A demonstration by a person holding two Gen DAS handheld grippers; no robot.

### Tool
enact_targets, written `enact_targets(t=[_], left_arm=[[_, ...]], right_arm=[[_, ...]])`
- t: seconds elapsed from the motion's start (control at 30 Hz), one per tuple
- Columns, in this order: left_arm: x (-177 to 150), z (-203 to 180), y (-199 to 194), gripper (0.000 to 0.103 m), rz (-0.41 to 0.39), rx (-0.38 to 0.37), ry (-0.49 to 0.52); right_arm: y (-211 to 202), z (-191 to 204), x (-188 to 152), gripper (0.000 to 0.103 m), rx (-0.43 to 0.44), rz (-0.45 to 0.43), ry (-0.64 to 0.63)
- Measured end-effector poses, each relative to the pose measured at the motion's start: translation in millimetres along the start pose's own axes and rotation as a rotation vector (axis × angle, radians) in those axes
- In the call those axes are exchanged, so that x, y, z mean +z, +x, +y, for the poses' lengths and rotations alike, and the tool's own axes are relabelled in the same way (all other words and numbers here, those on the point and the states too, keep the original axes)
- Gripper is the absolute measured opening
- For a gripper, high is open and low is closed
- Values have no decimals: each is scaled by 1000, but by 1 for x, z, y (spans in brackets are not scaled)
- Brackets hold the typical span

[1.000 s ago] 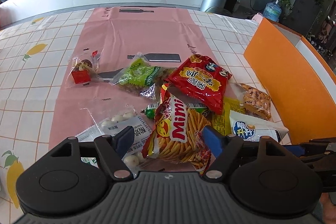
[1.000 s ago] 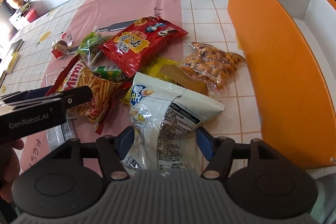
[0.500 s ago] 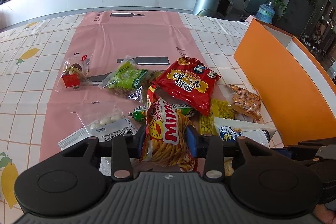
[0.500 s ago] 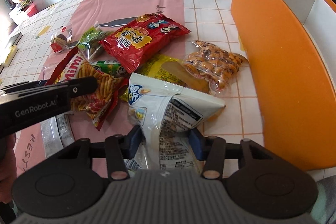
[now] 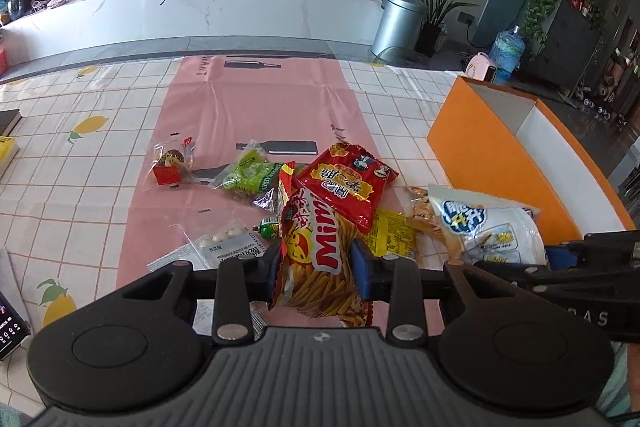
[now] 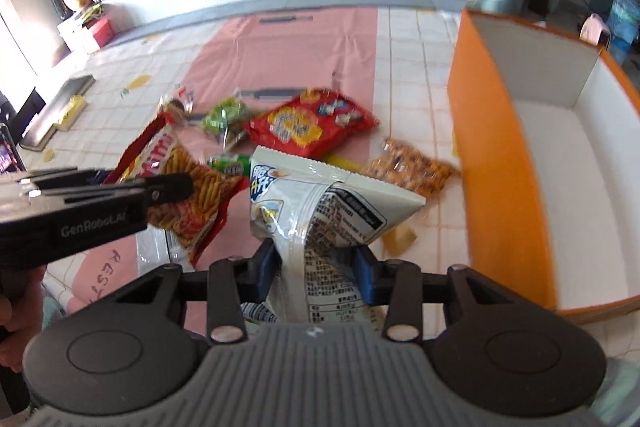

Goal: Organize snacks
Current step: 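Carry both bags over the orange box and open both tools to drop them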

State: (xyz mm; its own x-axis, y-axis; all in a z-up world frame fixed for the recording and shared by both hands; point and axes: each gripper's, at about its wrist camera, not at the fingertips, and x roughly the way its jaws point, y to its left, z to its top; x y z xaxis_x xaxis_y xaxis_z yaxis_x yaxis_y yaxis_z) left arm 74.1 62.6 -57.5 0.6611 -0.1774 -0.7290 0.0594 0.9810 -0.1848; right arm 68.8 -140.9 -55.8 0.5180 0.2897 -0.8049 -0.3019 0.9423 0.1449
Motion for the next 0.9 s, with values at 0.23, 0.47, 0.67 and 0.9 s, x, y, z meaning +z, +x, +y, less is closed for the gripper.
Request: enact_targets(t=[0.23, 0.47, 0.67, 0.9], left_arm=[[22, -28, -34, 39, -79, -48, 23], [50, -82, -40, 39, -100, -138, 122], [69, -135, -14, 39, -25, -265, 229], [82, -186, 34, 39, 103, -357, 367]], right_arm=[[-50, -35, 25, 39, -44, -107, -29], [-87, -75, 45, 39, -98, -151, -86], [-89, -124, 53, 39, -112, -101, -84], [-72, -188, 58, 39, -91, -31, -79]])
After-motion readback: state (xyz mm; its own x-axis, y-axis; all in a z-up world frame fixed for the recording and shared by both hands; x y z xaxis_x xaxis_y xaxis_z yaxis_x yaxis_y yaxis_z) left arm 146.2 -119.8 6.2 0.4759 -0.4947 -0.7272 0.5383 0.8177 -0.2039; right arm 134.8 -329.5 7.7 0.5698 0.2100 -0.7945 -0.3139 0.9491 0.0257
